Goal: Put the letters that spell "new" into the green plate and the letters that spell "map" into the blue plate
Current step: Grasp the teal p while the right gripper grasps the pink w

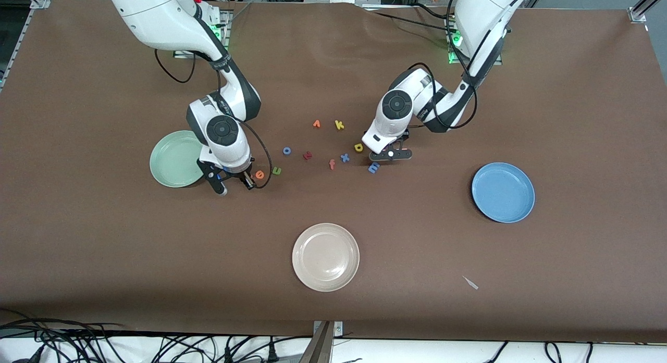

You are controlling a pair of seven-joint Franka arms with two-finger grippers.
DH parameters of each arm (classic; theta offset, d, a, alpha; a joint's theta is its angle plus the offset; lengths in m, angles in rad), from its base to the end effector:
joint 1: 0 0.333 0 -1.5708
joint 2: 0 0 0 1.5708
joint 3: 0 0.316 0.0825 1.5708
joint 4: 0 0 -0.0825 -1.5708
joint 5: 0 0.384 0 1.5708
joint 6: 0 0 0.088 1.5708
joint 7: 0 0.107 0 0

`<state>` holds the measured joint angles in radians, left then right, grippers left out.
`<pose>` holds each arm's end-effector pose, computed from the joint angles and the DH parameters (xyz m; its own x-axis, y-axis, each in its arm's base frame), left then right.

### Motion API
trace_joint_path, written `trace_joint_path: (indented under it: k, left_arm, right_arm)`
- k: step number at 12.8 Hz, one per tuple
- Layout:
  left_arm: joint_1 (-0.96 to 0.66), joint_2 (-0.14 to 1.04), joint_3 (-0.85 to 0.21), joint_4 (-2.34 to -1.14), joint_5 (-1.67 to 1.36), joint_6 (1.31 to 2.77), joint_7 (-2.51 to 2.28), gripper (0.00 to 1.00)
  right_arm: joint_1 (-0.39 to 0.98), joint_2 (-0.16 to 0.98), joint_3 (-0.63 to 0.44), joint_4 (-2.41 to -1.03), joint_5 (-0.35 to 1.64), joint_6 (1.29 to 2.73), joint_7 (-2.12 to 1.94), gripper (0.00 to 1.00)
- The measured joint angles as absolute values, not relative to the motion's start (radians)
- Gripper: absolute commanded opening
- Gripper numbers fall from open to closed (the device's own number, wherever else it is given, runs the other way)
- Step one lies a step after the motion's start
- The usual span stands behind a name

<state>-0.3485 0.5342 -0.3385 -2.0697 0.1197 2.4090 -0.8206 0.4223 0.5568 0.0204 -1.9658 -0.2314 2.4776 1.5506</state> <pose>0.4395 -0.3631 0.1700 0.9808 0.0705 -0.1820 0.0641 -0.9971 -0.0412 0.5510 0.2618 0.1820 0.6001 -0.7906 0.1214 -0.7995 -0.5980 0.0576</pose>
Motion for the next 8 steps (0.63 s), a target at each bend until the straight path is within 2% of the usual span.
trace_joint_path:
  k: [5,7,8]
  left_arm:
    - [-0.352,0.534,-0.34,-2.066,0.12,2.408,-0.836,0.18]
    - [-0.352,0.534,-0.34,-2.066,0.12,2.408,-0.837,0.0]
    - [-0.351,0.534,-0.34,-2.065,0.12,2.407,-0.837,0.0]
  right_arm:
    - [0.424,0.557,0.021,-1.963,-0.231,2.47,1.551,0.39]
    - [0.428,0.557,0.021,-1.963,-0.231,2.465,1.551,0.39]
    - [0.432,0.558,0.021,-1.963,-0.231,2.463,1.551,0.39]
